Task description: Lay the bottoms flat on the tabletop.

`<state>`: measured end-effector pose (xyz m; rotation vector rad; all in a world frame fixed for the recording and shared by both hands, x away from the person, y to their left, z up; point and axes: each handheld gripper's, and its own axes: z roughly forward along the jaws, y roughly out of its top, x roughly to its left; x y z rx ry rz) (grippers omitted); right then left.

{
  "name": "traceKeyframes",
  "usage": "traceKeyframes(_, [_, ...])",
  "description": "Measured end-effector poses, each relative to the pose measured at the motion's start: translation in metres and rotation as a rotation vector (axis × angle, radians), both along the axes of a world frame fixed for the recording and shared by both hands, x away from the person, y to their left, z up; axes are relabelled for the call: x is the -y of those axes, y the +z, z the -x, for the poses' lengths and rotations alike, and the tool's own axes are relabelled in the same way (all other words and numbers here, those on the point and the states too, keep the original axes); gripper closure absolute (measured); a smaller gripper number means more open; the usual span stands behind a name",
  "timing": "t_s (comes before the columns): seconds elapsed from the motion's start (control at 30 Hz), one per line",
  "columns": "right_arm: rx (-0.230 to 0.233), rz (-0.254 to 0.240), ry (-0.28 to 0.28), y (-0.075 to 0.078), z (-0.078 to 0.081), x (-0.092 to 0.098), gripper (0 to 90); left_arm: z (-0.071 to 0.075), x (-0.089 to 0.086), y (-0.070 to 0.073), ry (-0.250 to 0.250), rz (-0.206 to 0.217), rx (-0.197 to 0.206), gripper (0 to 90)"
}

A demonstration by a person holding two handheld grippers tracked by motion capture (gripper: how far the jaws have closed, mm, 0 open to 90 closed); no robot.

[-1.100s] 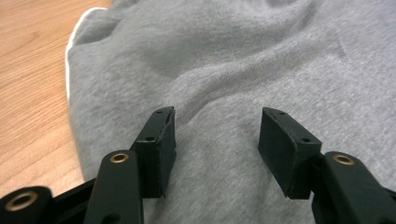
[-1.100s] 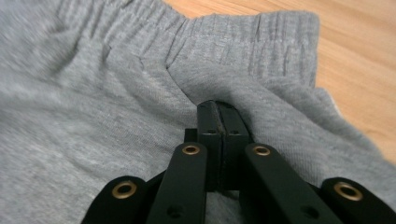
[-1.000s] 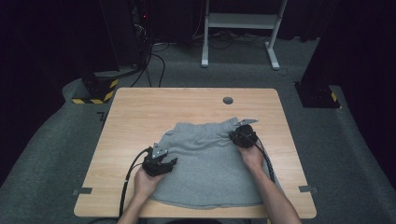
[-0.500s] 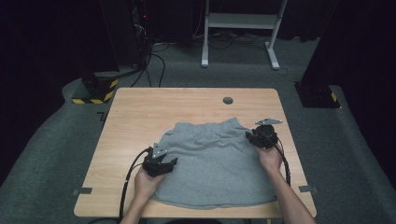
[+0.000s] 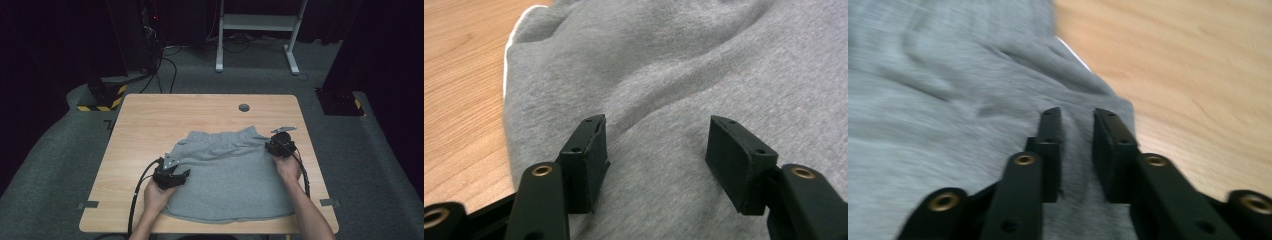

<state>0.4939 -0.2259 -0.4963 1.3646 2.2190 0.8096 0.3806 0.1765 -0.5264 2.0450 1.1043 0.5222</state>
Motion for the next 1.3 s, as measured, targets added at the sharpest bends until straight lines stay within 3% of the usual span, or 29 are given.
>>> traceKeyframes(0.07, [0.041,-0.019,0.033,0.005,0.005,-0.007,64.9,0.0,0.0,0.0,0.0,0.0,0.0,41.3])
traceKeyframes(0.13, [0.049,-0.032,0.06,0.007,0.007,-0.014,62.7,0.0,0.0,0.0,0.0,-0.001,0.0,41.3])
traceKeyframes(0.27, [-0.016,-0.069,0.109,-0.006,0.008,-0.027,64.1,0.0,0.0,0.0,0.001,-0.002,0.001,41.3])
traceKeyframes(0.3, [-0.029,-0.056,0.128,-0.013,0.011,-0.031,63.0,0.0,0.0,0.0,0.0,-0.002,0.001,41.3])
traceKeyframes(0.33, [0.018,-0.031,0.139,-0.016,0.017,-0.033,63.0,0.0,0.0,0.0,0.0,-0.001,0.001,41.4])
traceKeyframes(0.37, [0.028,-0.025,0.14,-0.017,0.021,-0.035,62.6,0.0,0.0,0.0,-0.001,0.002,-0.002,41.4])
traceKeyframes(0.5, [0.039,0.054,0.125,-0.012,0.032,-0.041,54.1,0.001,0.0,0.0,-0.021,0.007,-0.001,42.4])
traceKeyframes(0.63, [0.081,-0.01,0.137,-0.007,0.047,-0.044,49.3,-0.002,-0.001,0.007,-0.031,-0.012,-0.014,44.5])
traceKeyframes(0.7, [0.082,-0.05,0.164,-0.008,0.057,-0.046,50.2,-0.005,-0.001,0.013,-0.03,-0.016,-0.017,44.2])
traceKeyframes(0.8, [0.074,-0.071,0.226,-0.011,0.072,-0.049,52.6,-0.018,-0.005,0.027,-0.002,0.0,-0.031,43.3])
traceKeyframes(0.9, [0.064,-0.062,0.275,-0.014,0.085,-0.05,58.1,-0.036,-0.008,0.039,0.106,-0.016,-0.032,41.8])
traceKeyframes(1.0, [0.047,-0.059,0.305,-0.018,0.092,-0.047,63.6,-0.054,-0.009,0.044,0.159,0.016,-0.064,38.1])
traceKeyframes(1.07, [0.041,-0.06,0.317,-0.021,0.094,-0.043,64.7,-0.065,-0.007,0.046,0.161,0.035,-0.082,38.0])
traceKeyframes(1.2, [0.044,-0.098,0.321,-0.023,0.099,-0.036,65.0,-0.084,0.006,0.044,0.154,0.001,-0.093,40.7])
traceKeyframes(1.3, [0.057,-0.104,0.333,-0.025,0.102,-0.033,65.8,-0.095,0.014,0.038,0.138,0.001,-0.134,44.0])
